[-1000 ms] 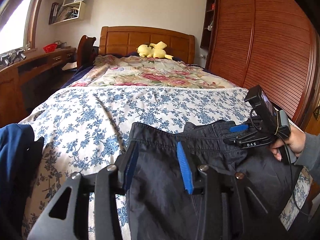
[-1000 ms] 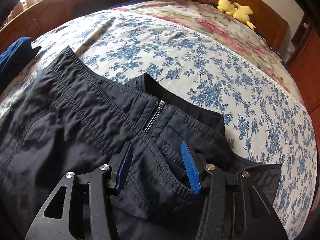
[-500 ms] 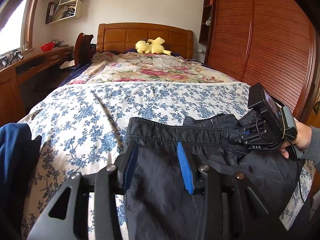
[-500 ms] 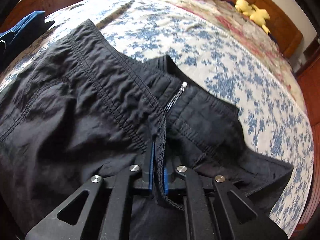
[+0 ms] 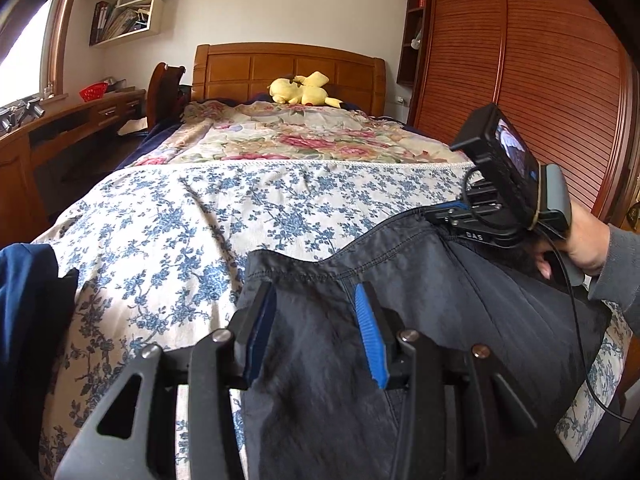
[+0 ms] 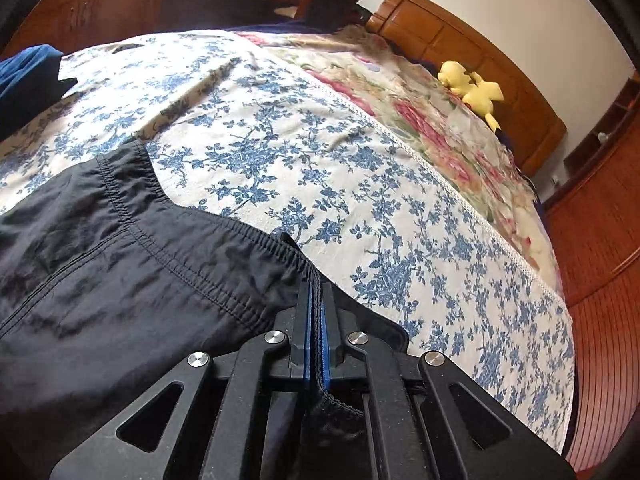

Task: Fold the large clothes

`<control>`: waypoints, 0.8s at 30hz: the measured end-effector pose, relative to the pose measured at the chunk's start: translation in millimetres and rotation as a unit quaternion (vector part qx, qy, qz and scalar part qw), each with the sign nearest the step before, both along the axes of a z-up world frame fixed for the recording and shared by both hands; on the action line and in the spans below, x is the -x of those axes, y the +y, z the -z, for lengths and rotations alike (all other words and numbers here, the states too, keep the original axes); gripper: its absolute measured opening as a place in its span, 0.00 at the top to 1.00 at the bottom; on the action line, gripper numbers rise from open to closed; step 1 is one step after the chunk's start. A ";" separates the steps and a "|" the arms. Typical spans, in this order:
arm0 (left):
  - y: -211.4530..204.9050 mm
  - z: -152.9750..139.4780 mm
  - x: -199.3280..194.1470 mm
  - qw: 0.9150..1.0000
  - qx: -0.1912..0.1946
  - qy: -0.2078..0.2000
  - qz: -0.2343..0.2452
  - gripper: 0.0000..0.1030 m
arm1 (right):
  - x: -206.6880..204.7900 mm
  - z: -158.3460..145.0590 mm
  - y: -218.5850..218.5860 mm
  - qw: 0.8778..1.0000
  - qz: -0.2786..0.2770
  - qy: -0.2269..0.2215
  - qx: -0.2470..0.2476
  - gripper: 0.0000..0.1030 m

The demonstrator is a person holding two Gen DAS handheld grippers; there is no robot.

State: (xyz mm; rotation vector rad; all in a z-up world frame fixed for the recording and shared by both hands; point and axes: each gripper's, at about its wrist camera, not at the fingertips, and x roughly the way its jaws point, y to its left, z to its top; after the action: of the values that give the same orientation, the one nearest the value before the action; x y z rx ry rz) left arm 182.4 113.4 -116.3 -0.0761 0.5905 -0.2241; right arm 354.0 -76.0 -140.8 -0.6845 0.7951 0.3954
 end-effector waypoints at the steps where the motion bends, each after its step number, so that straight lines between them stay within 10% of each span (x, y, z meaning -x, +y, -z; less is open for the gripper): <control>1: -0.9 0.8 -0.3 1.000 -0.001 0.001 0.001 0.61 | -2.7 0.0 -2.1 1.000 0.008 0.004 -0.008 0.97; 9: -12.4 1.3 -1.1 1.000 -0.001 0.002 0.014 0.61 | -2.6 -47.2 -46.5 0.989 0.064 0.005 -0.135 0.58; 15: -27.9 -0.6 3.2 0.999 -0.002 -0.002 0.037 0.61 | 17.1 -73.3 -100.3 0.989 0.071 -0.016 -0.125 0.56; 24: -60.7 11.9 3.3 0.997 -0.028 0.014 0.070 0.61 | -1.7 -16.7 -220.0 0.974 0.209 0.020 -0.085 0.56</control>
State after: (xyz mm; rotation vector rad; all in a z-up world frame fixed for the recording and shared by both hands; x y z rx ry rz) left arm 179.1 52.7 -128.2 0.0164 0.6301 -0.3421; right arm 355.6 -296.0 -124.1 -0.3351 0.9084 0.0917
